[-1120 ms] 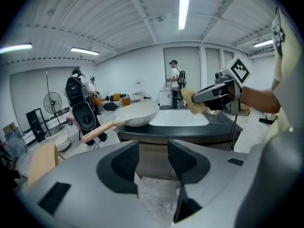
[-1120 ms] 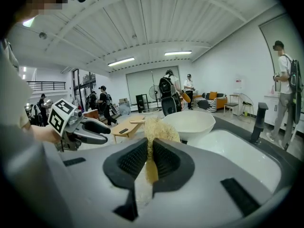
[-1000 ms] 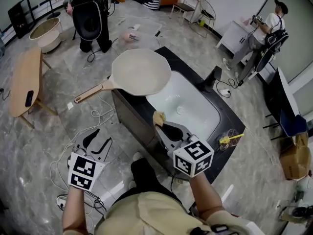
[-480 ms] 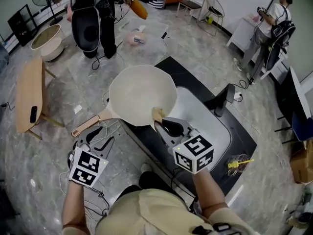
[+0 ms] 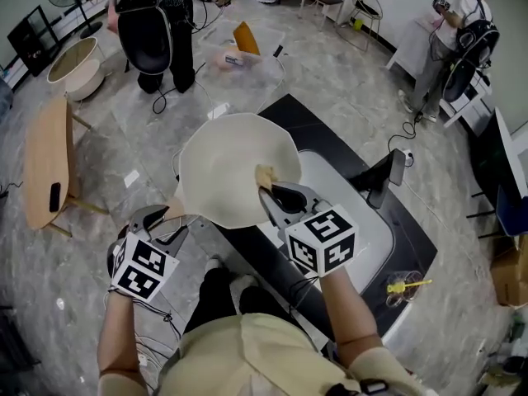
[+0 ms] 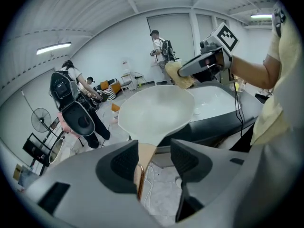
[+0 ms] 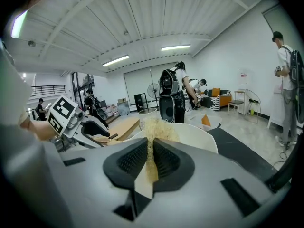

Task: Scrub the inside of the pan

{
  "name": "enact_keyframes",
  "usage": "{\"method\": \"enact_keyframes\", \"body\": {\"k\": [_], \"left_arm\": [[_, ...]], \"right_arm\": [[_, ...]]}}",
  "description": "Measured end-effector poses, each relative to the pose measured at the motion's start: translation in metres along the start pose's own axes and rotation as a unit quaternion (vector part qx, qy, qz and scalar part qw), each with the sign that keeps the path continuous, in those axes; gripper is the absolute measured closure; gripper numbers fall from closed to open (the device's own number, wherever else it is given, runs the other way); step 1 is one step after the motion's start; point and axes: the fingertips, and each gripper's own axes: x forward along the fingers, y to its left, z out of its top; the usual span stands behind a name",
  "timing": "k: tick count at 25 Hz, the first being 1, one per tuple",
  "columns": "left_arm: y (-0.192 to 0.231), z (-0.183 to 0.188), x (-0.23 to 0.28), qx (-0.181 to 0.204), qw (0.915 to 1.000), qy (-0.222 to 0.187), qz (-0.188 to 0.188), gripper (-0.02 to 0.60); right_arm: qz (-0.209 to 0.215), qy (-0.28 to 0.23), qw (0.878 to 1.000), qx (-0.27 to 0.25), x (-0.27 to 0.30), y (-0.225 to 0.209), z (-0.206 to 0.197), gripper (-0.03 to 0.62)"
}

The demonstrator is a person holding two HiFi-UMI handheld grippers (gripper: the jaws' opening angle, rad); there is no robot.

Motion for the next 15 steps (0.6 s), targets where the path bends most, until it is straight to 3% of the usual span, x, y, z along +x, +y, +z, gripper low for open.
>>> {"method": "enact_keyframes", "body": {"k": [5, 10, 15], "left_arm": [[0.016, 0.005, 0.015, 0.009, 0.9990, -0.002, -0.043, 0.364], [0.015, -0.007, 0.028, 0.027, 0.9943, 0.029, -0.099, 0.344], [0.018, -0.014, 0.036, 0.038, 0.9909, 0.023, -0.128, 0.344]], "right_arm": [[-0.034, 0.012, 0.999, 0.004, 0.024, -0.015, 0.009, 0.551], [-0.073, 0.031, 0.997, 0.007, 0.057, -0.031, 0.017, 0.551], [-0.099, 0.049, 0.994, 0.021, 0.094, -0.043, 0.021, 0.551]]}}
